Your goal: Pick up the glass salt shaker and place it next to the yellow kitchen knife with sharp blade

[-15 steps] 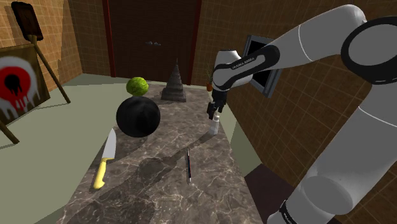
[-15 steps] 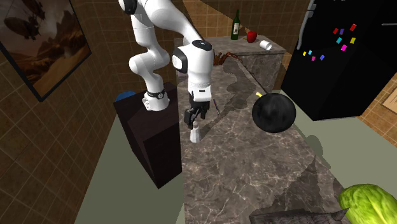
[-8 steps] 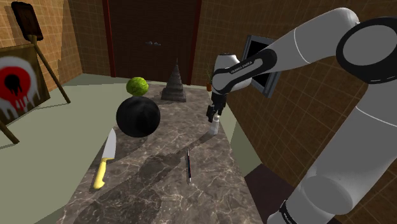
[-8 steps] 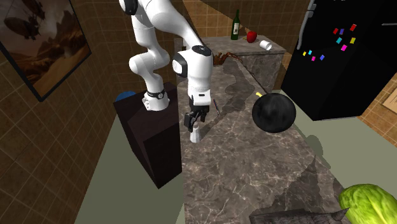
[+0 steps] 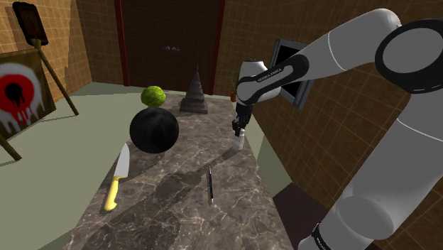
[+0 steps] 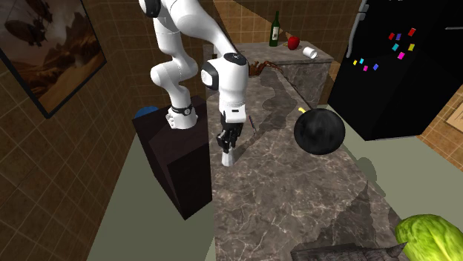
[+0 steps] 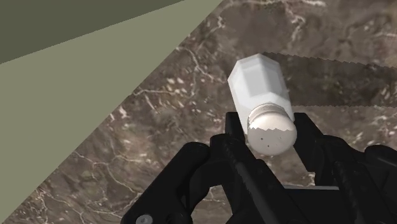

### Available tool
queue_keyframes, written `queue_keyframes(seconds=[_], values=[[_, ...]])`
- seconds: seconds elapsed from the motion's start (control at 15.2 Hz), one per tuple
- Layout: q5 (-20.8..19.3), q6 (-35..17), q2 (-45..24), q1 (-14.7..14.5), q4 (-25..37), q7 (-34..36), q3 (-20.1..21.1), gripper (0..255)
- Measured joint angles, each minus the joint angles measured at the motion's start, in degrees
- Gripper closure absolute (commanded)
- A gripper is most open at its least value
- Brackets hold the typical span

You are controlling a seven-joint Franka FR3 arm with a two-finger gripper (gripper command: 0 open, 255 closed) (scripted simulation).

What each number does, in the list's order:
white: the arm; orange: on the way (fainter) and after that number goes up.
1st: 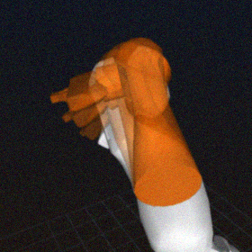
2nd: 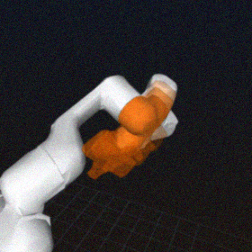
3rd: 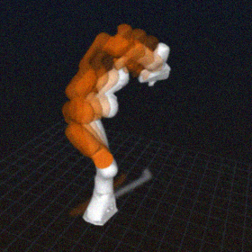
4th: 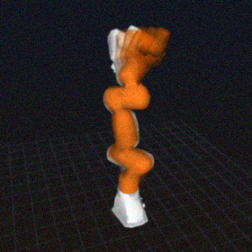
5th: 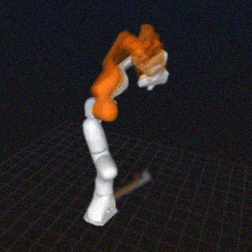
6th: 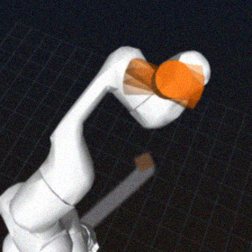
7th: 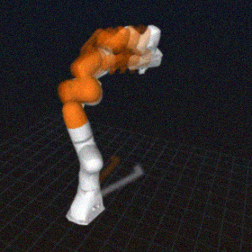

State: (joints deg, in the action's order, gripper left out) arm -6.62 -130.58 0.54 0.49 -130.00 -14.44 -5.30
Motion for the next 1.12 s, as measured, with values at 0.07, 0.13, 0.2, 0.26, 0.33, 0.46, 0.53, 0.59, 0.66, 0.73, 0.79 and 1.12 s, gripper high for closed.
queue_keyframes(seconds=[0.07, 0.13, 0.2, 0.26, 0.33, 0.46, 0.53, 0.59, 0.66, 0.73, 0.79, 1.12], values=[[0.0, 0.0, 0.0, 0.0, 0.0, 0.0, 0.0, 255], [0.0, 0.0, 0.0, 0.0, 0.0, 0.0, 0.0, 255], [0.0, 0.0, 0.0, 0.0, 0.0, 0.0, 0.0, 255], [0.0, 0.0, 0.0, 0.0, 0.0, 0.0, 0.0, 255], [0.0, 0.0, 0.0, 0.0, 0.0, 0.0, 0.0, 255], [0.0, 0.9, 0.4, 0.0, 0.5, -0.1, 0.0, 255], [0.0, 1.6, 1.0, 0.0, 0.6, -0.2, 0.0, 255], [0.0, 2.3, 1.4, 0.0, 0.9, -0.3, 0.0, 255], [0.1, 3.0, 1.8, 0.0, 1.2, -0.4, 0.0, 255], [0.1, 3.7, 2.1, 0.0, 1.7, -0.4, 0.0, 255], [0.1, 4.6, 2.5, 0.0, 2.1, -0.4, 0.0, 255], [0.3, 8.4, 3.9, -0.1, 4.5, -0.7, 0.1, 255]])
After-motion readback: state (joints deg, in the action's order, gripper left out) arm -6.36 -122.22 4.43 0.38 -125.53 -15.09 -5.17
